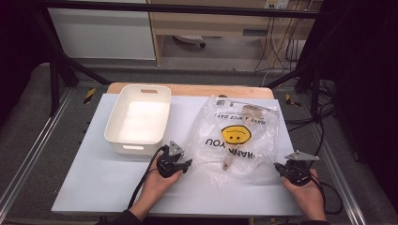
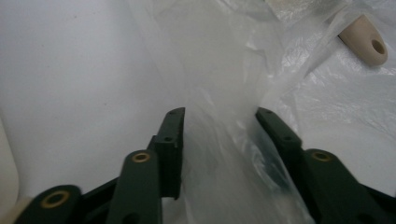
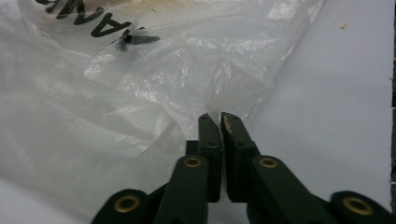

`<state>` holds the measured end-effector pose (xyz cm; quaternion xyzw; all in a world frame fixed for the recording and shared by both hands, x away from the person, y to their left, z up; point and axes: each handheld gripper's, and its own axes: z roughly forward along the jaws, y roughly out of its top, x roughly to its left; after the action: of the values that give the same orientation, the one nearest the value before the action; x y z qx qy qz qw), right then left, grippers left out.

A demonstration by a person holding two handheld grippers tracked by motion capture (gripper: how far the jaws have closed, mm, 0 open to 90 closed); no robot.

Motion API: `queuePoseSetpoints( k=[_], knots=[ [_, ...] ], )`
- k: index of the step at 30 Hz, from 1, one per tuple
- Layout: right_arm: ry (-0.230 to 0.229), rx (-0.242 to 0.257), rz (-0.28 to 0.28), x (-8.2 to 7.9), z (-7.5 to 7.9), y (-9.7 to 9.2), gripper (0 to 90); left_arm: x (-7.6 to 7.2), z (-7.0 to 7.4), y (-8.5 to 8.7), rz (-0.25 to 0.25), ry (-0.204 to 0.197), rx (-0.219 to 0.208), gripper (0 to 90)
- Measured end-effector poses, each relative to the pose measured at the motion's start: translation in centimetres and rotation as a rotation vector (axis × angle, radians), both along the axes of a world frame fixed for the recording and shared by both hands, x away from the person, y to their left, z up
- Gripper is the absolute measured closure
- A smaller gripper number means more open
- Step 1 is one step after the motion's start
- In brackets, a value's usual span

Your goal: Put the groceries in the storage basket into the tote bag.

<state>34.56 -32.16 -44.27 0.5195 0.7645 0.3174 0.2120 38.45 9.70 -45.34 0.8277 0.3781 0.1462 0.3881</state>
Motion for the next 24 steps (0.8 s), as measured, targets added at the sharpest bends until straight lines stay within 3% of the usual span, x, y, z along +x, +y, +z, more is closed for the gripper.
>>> queuePoseSetpoints(
  k=[4, 6, 12, 16, 24],
  knots=[
    [-0.024, 0.027, 0.004, -0.4, 0.5, 0.4, 58.1, -0.3, -0.1, 0.1, -0.009, -0.002, -0.01, 74.7],
    [-0.018, 0.046, -0.017, -0.6, 0.8, 0.5, 44.4, -0.5, -0.1, 0.0, -0.019, -0.003, -0.009, 75.8],
    [-0.056, 0.058, -0.043, -1.5, 1.5, 0.5, 17.0, -1.0, 0.0, -0.1, -0.04, -0.014, -0.003, 77.3],
    [-0.037, 0.064, -0.053, -2.0, 1.2, 0.8, 7.2, -1.2, 0.0, -0.2, -0.05, -0.011, -0.002, 78.9],
    [0.021, 0.048, -0.03, -2.8, -0.8, 1.3, 5.6, -1.5, -0.1, -0.2, -0.059, -0.014, -0.001, 80.1]
  ],
)
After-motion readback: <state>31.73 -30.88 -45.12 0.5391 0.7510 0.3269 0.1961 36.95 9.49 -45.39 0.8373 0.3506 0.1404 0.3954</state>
